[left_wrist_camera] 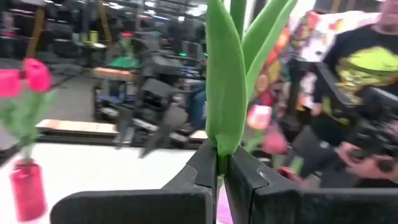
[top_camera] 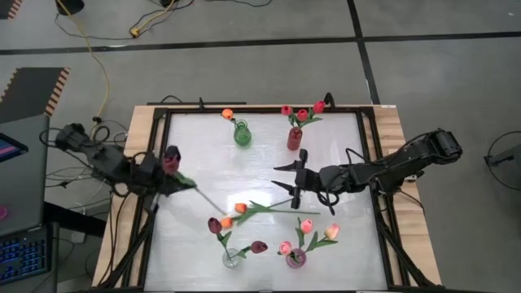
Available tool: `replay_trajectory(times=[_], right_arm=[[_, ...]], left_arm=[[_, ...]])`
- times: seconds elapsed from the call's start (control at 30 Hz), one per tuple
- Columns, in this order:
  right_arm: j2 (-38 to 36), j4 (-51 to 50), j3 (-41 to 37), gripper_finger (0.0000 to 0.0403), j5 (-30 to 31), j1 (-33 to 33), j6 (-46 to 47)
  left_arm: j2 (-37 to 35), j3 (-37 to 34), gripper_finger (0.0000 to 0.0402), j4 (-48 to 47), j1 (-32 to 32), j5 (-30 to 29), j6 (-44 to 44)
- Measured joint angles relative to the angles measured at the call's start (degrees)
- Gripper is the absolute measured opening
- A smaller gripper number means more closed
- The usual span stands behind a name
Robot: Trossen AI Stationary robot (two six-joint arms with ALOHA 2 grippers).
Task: Sort flowers into vase by color
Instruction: Put the dark red flower into the transparent vase
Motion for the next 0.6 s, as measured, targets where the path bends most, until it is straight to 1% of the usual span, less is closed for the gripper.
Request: replay_trajectory(times=[0.1, 0.3, 0.5, 0.6], right_arm=[[0.0, -0.15, 0.0, 0.0214, 0.02, 0.0, 0.15], [0.0, -0.66, 0.0, 0.0214, 0.0, 0.0, 0.16], [0.0, -1.39, 0.0, 0.0214, 0.0, -0.52, 0.17], [0.0, -1.46, 0.0, 0.0214, -0.02, -0.86, 0.19]], left_arm=[[0.4, -0.01, 0.0, -0.34, -4.95, -1.82, -0.1], [3.77, -0.02, 0.0, -1.66, -14.11, -8.51, -3.95], [10.34, -0.34, 0.0, 2.13, -20.84, -13.37, -9.11], [14.41, -0.35, 0.0, 7.16, -23.21, -15.22, -9.95]])
